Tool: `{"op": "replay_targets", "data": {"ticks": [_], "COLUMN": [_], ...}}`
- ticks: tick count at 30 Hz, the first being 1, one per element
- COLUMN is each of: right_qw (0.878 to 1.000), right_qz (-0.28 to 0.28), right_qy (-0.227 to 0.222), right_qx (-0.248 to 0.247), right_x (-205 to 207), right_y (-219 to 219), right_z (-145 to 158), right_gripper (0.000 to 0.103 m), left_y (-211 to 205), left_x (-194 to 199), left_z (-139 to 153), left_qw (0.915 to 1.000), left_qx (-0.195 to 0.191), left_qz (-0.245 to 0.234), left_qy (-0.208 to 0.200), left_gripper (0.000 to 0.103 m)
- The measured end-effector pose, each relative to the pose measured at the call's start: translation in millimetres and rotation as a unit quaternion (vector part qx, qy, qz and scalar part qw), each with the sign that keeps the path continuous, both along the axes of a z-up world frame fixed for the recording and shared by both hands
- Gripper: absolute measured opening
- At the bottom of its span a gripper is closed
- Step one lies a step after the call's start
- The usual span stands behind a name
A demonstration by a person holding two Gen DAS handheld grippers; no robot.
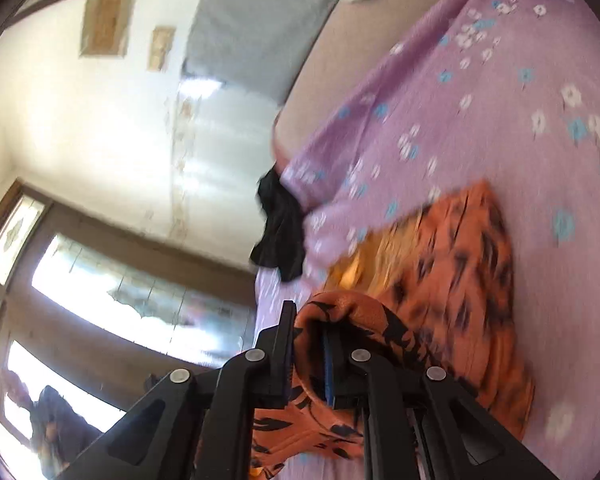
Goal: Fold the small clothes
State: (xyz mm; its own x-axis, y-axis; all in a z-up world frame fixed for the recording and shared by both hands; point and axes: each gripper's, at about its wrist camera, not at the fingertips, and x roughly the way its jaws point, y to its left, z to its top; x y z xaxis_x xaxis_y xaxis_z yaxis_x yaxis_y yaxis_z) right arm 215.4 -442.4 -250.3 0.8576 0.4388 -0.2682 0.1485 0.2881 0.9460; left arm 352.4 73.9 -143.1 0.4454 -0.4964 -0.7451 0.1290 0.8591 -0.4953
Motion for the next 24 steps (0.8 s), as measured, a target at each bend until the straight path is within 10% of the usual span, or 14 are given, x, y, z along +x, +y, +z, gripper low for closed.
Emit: {"op": "replay_targets", "data": {"ticks": [4,7,10,13,18,24], "right_qw": [0.993,0.988,0.994,0.992,0.95,0.877], "right_qz": [-0.017,-0.055,-0.072,0.018,0.171,0.26], "right_qy": [0.1,0.105,0.079,0.047,0.057,0.107], "right_qx": [0.061,0.094,-0.002,-0.119,-0.256,-0.389], "right_x": [17.1,2.5,-4.9,2.1,20.9,55.8], "right_y": [-27.0,-46.9,-53.3,-15.4,96.7,190.6], "right_z": [-55.4,-67.2,-32.3,11.5,20.7,2.7], "right_gripper": [0.035,0.06,0.071,0.071,0.061,0.056], "left_y": [7.6,36.9,41.1,2.7,-54.6,-44.8], "left_x": [25.1,-8.0,-56.2,-87.5,-99.6,-64.9], "left_z": [-51.6,-64.8,-57.7,-46.5,-72.9,-84.2], "left_qw": [0.9926,0.9822,0.9718,0.9813,0.9914,0.9875], "left_qx": [0.058,0.03,0.039,0.058,0.092,0.101], "left_qz": [0.098,0.185,0.232,0.182,0.092,0.12], "left_qy": [0.043,0.014,-0.015,-0.024,0.0,0.02], "left_gripper": [0.006,0.006,0.007,0.011,0.027,0.028]}}
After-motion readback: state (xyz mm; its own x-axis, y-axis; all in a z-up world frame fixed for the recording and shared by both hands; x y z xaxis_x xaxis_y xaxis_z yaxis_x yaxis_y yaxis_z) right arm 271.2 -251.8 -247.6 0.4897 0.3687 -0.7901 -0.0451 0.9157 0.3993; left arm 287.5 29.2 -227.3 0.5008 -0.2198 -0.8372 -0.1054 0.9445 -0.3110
